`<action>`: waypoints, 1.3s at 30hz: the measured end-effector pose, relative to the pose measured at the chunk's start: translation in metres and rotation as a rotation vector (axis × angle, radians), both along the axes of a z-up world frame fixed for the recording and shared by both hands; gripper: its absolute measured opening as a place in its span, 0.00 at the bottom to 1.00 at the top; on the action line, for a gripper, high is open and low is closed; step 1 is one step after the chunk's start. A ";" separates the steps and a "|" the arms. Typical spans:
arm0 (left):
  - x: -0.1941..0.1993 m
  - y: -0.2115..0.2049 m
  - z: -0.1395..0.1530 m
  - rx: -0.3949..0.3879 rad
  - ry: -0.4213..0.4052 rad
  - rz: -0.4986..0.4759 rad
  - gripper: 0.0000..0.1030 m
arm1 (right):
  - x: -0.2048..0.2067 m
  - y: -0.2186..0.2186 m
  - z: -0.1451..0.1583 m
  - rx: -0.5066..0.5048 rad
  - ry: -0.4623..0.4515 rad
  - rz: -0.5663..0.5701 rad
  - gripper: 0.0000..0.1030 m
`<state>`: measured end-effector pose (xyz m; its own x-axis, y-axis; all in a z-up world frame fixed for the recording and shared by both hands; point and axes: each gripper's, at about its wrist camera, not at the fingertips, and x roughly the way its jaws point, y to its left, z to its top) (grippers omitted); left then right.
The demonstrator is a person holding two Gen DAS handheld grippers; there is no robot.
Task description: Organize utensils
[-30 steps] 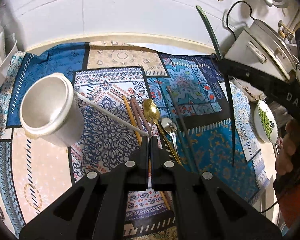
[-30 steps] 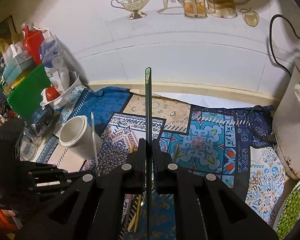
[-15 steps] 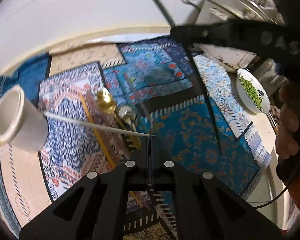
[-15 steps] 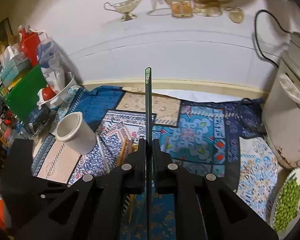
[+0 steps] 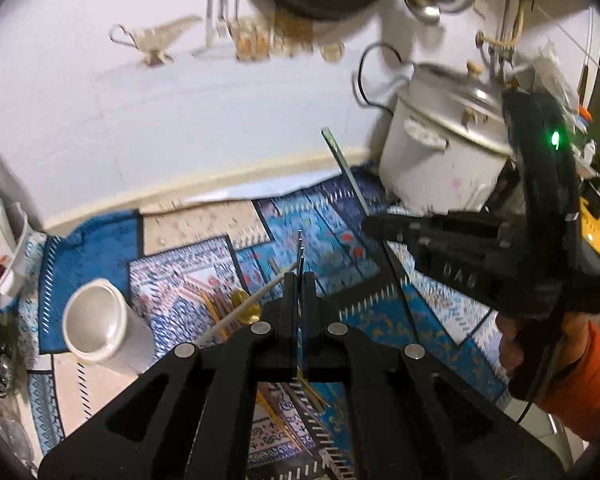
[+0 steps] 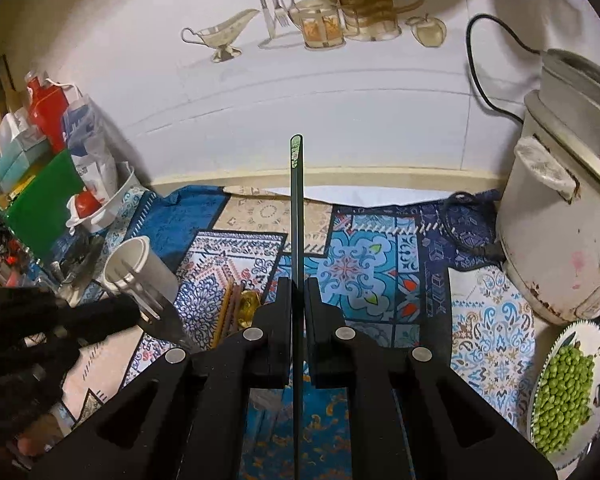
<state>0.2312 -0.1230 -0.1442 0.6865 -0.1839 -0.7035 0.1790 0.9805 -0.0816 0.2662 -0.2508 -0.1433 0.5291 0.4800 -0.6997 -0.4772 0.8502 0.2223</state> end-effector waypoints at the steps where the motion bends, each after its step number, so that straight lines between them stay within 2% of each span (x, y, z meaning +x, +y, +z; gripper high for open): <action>1: 0.000 0.002 0.003 -0.001 -0.009 0.007 0.00 | -0.001 0.001 0.001 0.000 -0.004 0.003 0.06; 8: -0.010 0.017 0.014 0.000 -0.040 0.073 0.00 | 0.000 0.013 0.009 0.005 -0.028 0.046 0.06; 19: -0.024 0.060 0.075 -0.011 -0.191 0.221 0.00 | 0.004 0.045 0.032 0.036 -0.087 0.134 0.06; 28: -0.033 0.086 0.104 0.014 -0.266 0.301 0.00 | 0.006 0.075 0.049 0.065 -0.129 0.214 0.06; 34: -0.038 0.109 0.115 0.056 -0.299 0.369 0.00 | 0.012 0.101 0.057 0.082 -0.146 0.259 0.06; 39: -0.036 0.140 0.104 0.069 -0.270 0.419 0.00 | 0.012 0.132 0.059 0.100 -0.151 0.299 0.06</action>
